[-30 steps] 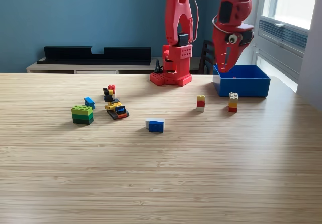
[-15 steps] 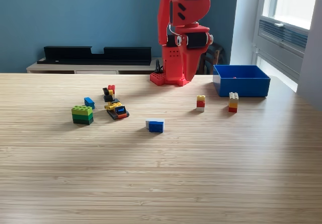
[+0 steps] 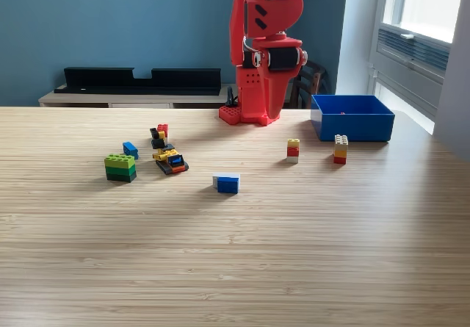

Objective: Grasp a lego block and put it in the bin.

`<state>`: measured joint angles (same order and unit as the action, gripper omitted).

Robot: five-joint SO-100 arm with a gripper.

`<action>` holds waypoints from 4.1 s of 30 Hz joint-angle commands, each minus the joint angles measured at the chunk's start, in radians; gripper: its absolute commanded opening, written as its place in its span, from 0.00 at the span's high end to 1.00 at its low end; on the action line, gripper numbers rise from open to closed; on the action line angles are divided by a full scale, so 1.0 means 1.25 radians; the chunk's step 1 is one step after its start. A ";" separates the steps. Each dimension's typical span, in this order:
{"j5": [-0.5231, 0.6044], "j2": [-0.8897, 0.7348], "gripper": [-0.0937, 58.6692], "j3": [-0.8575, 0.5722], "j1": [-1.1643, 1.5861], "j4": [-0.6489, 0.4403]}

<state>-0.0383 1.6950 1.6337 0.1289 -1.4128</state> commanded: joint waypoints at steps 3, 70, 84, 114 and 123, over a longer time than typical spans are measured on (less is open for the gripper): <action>0.002 0.050 1.00 -0.066 -0.031 0.028; -0.368 0.044 0.49 0.087 0.441 0.083; -0.431 0.044 0.44 0.171 0.400 0.128; -0.400 -0.226 0.46 0.102 0.405 0.200; -0.356 -0.271 0.55 0.077 0.417 0.221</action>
<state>-0.4955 1.3606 1.7457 0.6458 -1.1428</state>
